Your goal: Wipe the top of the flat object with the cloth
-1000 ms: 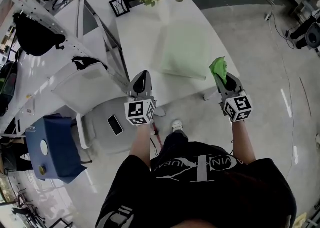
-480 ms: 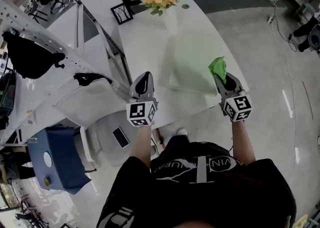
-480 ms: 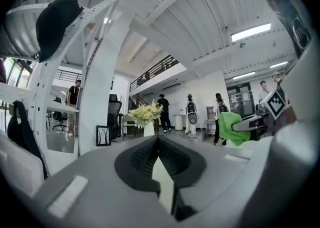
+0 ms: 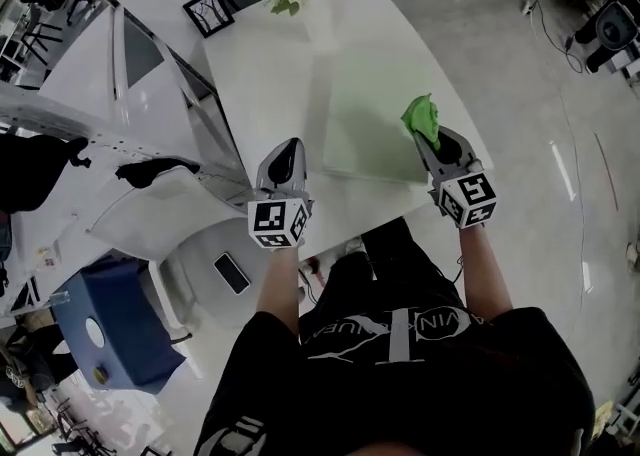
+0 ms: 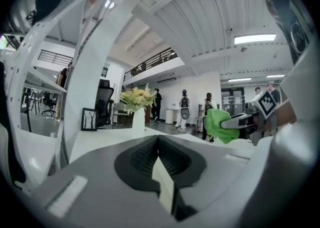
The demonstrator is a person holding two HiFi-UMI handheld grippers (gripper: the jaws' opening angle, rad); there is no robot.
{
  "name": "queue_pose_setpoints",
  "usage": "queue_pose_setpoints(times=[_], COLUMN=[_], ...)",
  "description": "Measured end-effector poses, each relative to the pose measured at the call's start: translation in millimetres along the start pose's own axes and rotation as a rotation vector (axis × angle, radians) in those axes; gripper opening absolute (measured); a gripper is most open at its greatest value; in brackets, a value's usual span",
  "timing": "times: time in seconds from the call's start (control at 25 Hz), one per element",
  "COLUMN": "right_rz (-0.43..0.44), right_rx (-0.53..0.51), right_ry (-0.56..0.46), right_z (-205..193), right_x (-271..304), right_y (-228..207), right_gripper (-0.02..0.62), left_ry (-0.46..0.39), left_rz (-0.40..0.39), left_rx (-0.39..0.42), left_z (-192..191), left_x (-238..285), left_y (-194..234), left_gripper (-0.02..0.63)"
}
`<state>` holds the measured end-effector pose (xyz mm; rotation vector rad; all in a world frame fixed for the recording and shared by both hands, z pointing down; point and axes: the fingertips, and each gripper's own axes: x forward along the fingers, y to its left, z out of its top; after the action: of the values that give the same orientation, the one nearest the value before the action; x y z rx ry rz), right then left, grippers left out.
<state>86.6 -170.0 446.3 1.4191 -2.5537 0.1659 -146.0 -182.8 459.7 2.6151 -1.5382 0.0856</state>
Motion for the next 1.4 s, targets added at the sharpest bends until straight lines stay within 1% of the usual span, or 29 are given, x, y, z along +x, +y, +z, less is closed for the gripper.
queue_pose_setpoints(times=[0.16,0.2,0.24,0.28,0.4,0.48,0.52,0.68,0.76,0.88,0.96,1.08,1.16,1.24,1.32,1.4], right_rz=[0.047,0.060,0.075,0.093,0.150,0.178,0.189,0.230,0.249,0.268,0.276,0.282,0.281,0.279,0.283,0.289], right_rx=[-0.026,-0.035,-0.044,-0.055,-0.092,-0.118,-0.126,-0.130,-0.135,-0.158,-0.172,-0.202,-0.210,-0.201,-0.192,-0.216], right_ry=[0.031,0.038,0.045,0.053,0.080,0.097,0.101,0.115,0.133,0.169,0.195,0.241,0.271,0.292,0.321,0.367], right_z=[-2,0,2,5,12,13,14,15,13,11,10,7,4,1,-6,-18], right_x=[28,36,45,54,80,97,106,142,160,187,204,228,241,251,258,262], right_y=[-9,-11,-13,-15,-19,-23,-26,-29,-28,-25,-22,-17,-16,-16,-13,-9], right_gripper=[0.063,0.063,0.063,0.063,0.063,0.063,0.063,0.063,0.063,0.063,0.063,0.063,0.063,0.063,0.063,0.063], left_ry=[0.040,0.047,0.053,0.060,0.088,0.120,0.137,0.217,0.262,0.331,0.376,0.436,0.472,0.489,0.497,0.508], left_rz=[-0.078,-0.090,-0.099,-0.102,-0.093,-0.096,-0.099,-0.125,-0.137,-0.148,-0.153,-0.139,-0.131,-0.142,-0.153,-0.152], left_rx=[-0.017,-0.025,-0.034,-0.042,-0.075,-0.102,-0.111,-0.153,-0.178,-0.193,-0.189,-0.171,-0.137,-0.103,-0.090,-0.082], left_z=[-6,-7,-8,-9,-15,-22,-26,-44,-51,-61,-68,-77,-82,-84,-85,-87], left_x=[26,33,40,47,68,80,85,100,103,106,106,105,105,105,105,104], left_y=[-9,-10,-10,-9,-4,-5,-7,-15,-18,-22,-25,-26,-25,-27,-30,-31], left_gripper=[0.022,0.049,0.096,0.124,0.176,0.227,0.244,0.264,0.265,0.265,0.264,0.256,0.202,0.142,0.121,0.106])
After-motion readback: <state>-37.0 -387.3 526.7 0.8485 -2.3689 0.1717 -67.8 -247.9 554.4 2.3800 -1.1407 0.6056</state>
